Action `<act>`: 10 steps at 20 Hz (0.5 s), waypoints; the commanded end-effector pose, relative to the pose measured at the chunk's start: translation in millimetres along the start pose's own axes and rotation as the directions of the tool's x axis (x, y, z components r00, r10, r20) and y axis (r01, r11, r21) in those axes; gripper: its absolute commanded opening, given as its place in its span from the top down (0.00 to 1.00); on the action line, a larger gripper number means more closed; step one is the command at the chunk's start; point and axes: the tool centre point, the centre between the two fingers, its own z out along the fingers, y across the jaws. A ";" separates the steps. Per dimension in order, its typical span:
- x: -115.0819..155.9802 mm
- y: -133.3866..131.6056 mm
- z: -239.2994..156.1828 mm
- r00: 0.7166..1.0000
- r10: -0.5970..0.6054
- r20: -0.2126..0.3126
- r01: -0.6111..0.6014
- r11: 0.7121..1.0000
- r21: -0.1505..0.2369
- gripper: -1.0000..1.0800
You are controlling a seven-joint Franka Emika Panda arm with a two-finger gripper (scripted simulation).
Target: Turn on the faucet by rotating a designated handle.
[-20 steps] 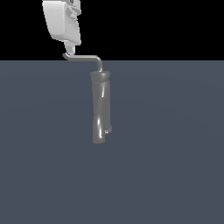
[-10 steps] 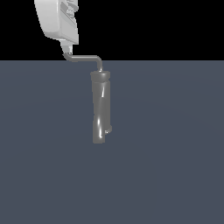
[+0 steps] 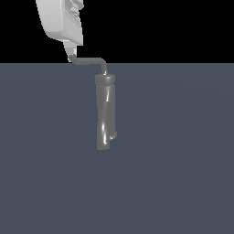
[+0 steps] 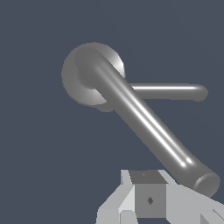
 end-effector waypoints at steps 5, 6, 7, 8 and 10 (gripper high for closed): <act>20.0 20.8 -0.2 1.000 0.008 -0.003 -0.008 1.000 -0.006 1.00; 22.1 23.7 -0.1 1.000 0.008 -0.003 -0.008 1.000 -0.007 1.00; 24.4 26.8 -0.2 1.000 0.008 -0.003 -0.008 1.000 -0.007 1.00; 26.6 29.7 -0.1 1.000 0.008 -0.003 -0.008 1.000 -0.007 1.00; 31.2 35.9 -0.4 1.000 0.008 -0.003 -0.008 1.000 -0.007 1.00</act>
